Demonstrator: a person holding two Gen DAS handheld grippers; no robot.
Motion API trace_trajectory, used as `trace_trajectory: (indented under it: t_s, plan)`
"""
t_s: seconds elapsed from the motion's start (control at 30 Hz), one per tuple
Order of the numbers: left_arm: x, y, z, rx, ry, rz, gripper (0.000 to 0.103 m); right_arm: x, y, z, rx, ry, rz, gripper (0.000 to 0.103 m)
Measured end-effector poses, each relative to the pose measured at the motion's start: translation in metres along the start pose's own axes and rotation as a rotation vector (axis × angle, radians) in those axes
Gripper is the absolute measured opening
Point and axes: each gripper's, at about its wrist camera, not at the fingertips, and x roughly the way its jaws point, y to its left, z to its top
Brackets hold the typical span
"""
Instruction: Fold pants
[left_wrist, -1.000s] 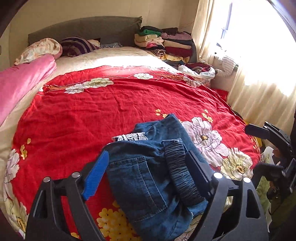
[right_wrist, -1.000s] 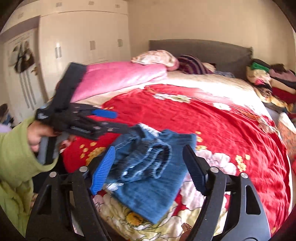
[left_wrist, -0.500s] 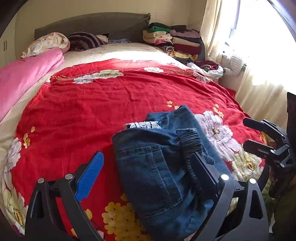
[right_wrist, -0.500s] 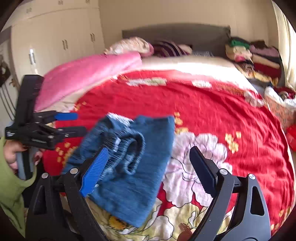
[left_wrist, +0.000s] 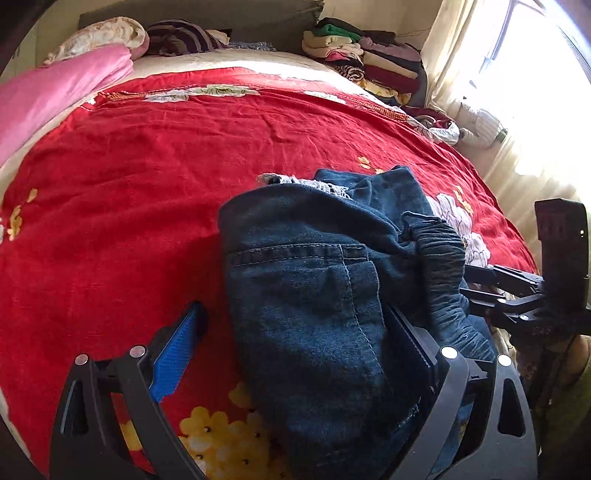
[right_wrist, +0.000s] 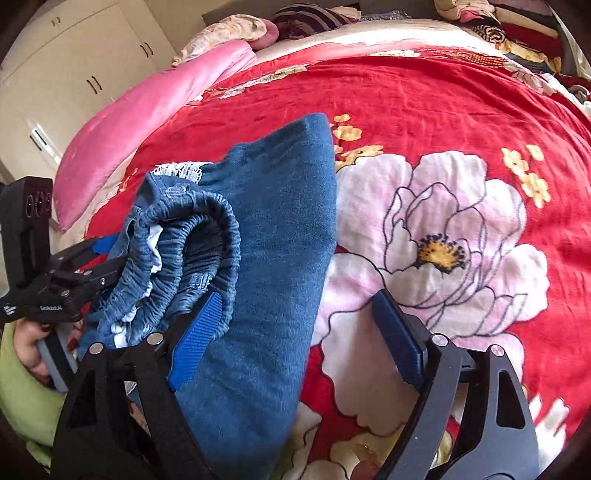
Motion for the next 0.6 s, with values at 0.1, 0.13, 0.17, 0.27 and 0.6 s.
trace_trajectory:
  t_s: [0.1, 0.13, 0.17, 0.27, 0.6]
  plan:
    - [0.003, -0.001, -0.001, -0.011, -0.009, -0.021, 0.090, 0.001, 0.005, 0.001, -0.010, -0.001, 0.028, 0.061]
    - [0.003, -0.003, -0.002, -0.013, -0.009, -0.032, 0.079, 0.002, 0.006, 0.001, -0.013, 0.001, 0.045, 0.053]
    - [0.003, -0.004, -0.002, -0.013, -0.009, -0.044, 0.071, 0.004, 0.008, 0.001, -0.014, 0.004, 0.061, 0.050]
    - [0.002, -0.010, -0.003, 0.001, -0.012, -0.051, 0.055, 0.007, 0.014, 0.001, -0.030, 0.007, 0.103, 0.020]
    - [-0.035, -0.012, 0.023, 0.028, -0.119, -0.025, 0.026, -0.029, 0.070, 0.034, -0.204, -0.159, 0.085, 0.007]
